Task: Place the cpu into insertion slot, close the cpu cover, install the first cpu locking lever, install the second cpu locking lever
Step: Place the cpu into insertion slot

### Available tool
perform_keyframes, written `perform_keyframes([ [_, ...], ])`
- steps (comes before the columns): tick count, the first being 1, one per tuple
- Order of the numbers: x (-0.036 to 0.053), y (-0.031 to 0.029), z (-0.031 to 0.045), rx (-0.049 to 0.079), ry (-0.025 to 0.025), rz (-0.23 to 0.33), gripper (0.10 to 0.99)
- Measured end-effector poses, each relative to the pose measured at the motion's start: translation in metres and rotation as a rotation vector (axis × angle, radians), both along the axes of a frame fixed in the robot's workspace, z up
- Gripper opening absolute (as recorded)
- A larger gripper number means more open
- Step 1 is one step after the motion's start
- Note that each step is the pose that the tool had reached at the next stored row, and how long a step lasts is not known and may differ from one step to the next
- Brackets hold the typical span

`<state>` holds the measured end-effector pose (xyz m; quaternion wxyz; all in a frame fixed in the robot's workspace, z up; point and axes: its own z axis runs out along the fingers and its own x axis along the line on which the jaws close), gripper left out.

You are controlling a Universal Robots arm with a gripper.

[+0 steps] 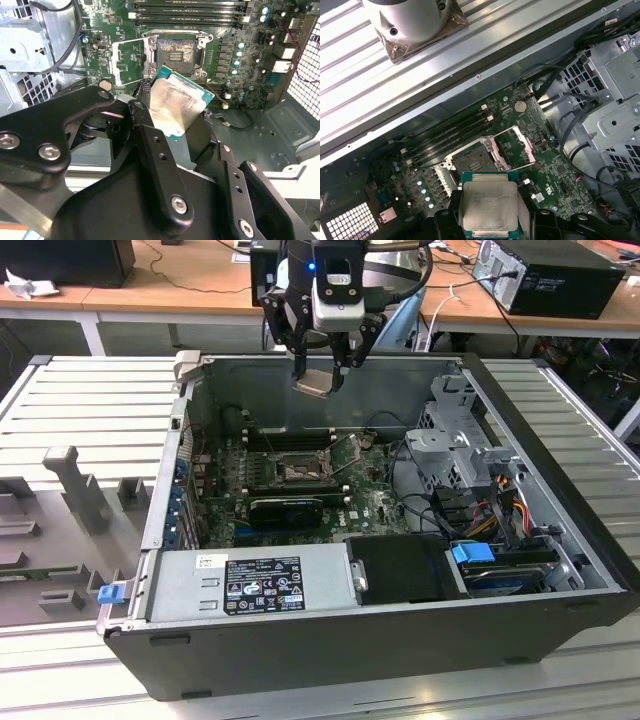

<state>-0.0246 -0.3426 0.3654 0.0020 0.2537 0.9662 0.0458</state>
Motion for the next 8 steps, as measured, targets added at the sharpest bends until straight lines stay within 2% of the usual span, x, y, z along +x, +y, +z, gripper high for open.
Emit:
perform_keyframes([
  [8, 0.0, 0.0, -0.0001, 0.0, 0.0, -0.042, 0.525],
])
